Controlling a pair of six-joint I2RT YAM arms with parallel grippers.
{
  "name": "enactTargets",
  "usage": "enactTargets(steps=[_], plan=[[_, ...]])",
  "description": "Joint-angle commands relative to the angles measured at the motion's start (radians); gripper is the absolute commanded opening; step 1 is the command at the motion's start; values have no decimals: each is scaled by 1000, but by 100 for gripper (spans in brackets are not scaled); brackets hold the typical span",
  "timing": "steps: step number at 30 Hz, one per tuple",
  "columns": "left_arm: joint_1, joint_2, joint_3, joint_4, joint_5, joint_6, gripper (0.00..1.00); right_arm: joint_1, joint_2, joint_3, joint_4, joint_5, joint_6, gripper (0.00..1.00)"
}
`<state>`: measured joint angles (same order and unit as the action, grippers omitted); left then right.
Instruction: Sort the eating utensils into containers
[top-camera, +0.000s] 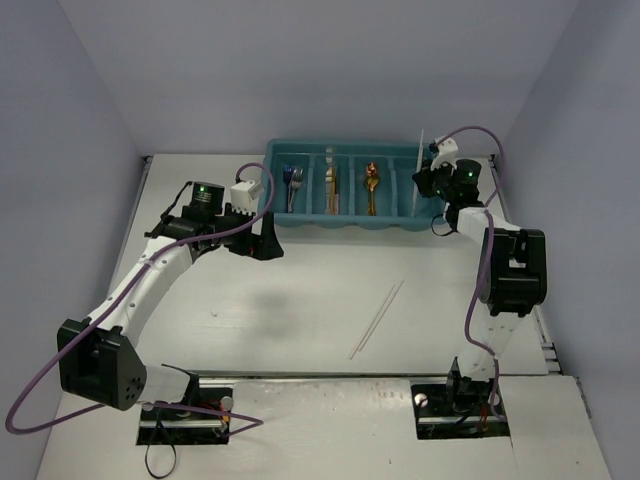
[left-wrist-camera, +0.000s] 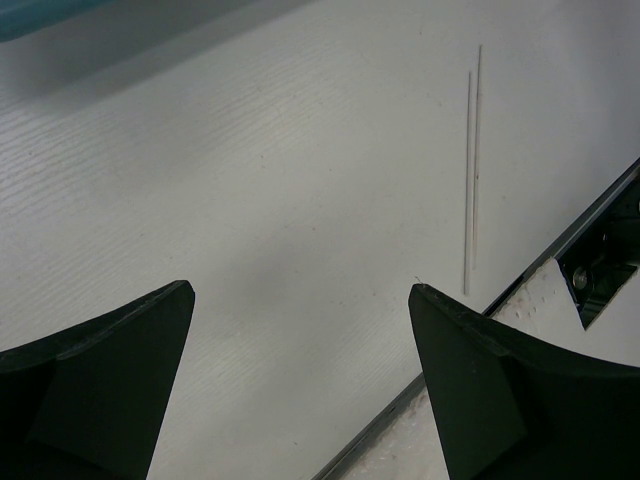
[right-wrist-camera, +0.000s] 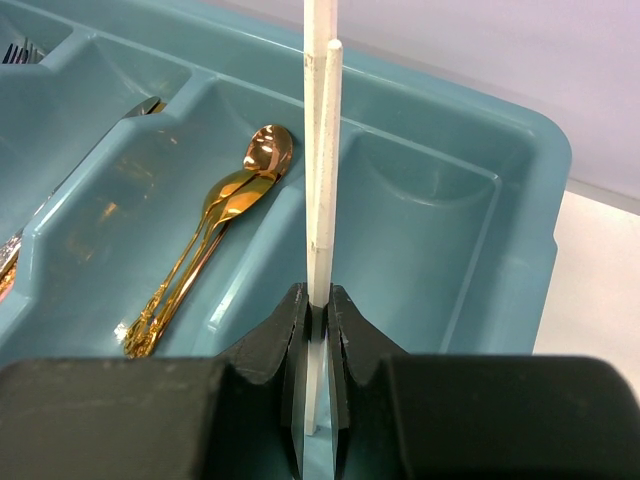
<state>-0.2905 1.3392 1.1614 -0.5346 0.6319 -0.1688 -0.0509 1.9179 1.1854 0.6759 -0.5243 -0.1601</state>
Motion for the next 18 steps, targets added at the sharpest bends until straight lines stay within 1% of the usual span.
enactTargets(steps=[1, 7, 10, 12, 14, 18], plan=[[7, -11, 61, 35, 15, -1, 88, -12, -7, -23, -16, 9, -33, 6], [7, -6, 67, 34, 12, 0, 88, -20, -1, -23, -23, 2, -28, 6], [7, -3, 67, 35, 12, -1, 88, -20, 6, -4, -47, 0, -27, 0], [7, -3, 64, 33, 12, -1, 88, -20, 25, 35, -115, -2, -20, 0], [7, -2, 61, 35, 11, -3, 88, -20, 55, 141, -206, -14, -5, 0], [8, 2, 60, 35, 14, -3, 88, -20, 102, 245, -333, -20, 5, 0]])
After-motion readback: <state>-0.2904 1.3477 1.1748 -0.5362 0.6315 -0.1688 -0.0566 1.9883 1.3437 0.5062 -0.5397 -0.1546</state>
